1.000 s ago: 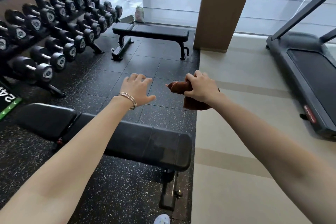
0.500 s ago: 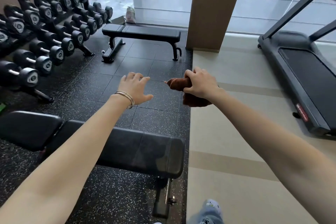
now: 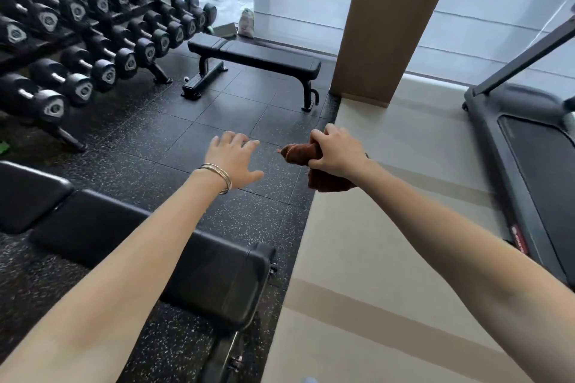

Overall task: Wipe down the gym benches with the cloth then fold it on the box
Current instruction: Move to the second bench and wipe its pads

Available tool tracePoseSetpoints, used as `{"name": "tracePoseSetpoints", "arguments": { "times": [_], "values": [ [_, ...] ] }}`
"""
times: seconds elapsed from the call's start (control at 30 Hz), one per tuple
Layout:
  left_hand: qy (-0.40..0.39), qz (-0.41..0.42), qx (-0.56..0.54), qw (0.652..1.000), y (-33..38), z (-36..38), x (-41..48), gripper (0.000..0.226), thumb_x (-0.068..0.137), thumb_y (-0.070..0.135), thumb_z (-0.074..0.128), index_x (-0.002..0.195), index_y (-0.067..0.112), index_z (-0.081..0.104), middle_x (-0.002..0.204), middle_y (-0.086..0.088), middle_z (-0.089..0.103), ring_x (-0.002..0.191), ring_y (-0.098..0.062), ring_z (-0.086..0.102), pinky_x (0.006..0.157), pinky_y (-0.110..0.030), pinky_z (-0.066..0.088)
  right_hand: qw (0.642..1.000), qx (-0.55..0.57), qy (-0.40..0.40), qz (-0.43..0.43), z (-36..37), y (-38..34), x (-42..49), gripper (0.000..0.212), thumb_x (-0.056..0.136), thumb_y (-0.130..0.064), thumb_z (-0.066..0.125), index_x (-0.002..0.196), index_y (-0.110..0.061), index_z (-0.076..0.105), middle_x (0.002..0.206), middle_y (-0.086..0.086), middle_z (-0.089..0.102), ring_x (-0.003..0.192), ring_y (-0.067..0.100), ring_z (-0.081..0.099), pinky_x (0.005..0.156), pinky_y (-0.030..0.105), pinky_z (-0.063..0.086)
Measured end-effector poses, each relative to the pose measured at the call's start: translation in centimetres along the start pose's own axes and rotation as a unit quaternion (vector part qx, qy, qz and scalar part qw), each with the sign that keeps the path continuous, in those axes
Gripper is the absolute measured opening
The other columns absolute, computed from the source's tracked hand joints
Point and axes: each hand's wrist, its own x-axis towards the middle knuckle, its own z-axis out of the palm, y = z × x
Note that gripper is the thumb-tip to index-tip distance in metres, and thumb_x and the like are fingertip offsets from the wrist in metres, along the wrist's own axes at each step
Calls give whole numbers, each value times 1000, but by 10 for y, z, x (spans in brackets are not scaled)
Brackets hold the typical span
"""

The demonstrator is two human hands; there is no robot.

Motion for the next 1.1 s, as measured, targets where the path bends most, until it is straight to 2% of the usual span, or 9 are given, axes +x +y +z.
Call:
{"name": "tracePoseSetpoints", "arguments": {
  "times": [0.2, 0.47, 1.1],
  "values": [
    [-14, -13, 6, 1000, 51, -1, 24, 75, 84, 60, 49, 146, 25, 26, 148, -5, 35, 137, -26, 27, 112, -44, 26, 1000, 4, -11, -19, 4, 58, 4, 46, 81, -48, 64, 115, -21, 48, 108, 10, 49, 98, 27, 47, 76, 41, 51],
    [-15, -21, 8, 1000, 70, 3, 80, 75, 83, 61, 48, 146, 25, 27, 147, -4, 36, 137, -26, 27, 112, -46, 26, 999, 15, -12, -30, 7, 105, 46, 45, 81, -47, 63, 114, -20, 48, 110, 10, 49, 101, 29, 47, 78, 42, 51],
    [4, 4, 6, 1000, 22, -9, 329, 76, 83, 61, 50, 146, 25, 26, 146, -4, 36, 137, -26, 26, 113, -46, 25, 1000, 9, 4, -9, 1, 180, 268, 46, 81, -48, 64, 114, -20, 48, 111, 11, 49, 102, 29, 47, 72, 38, 46]
  ]
}}
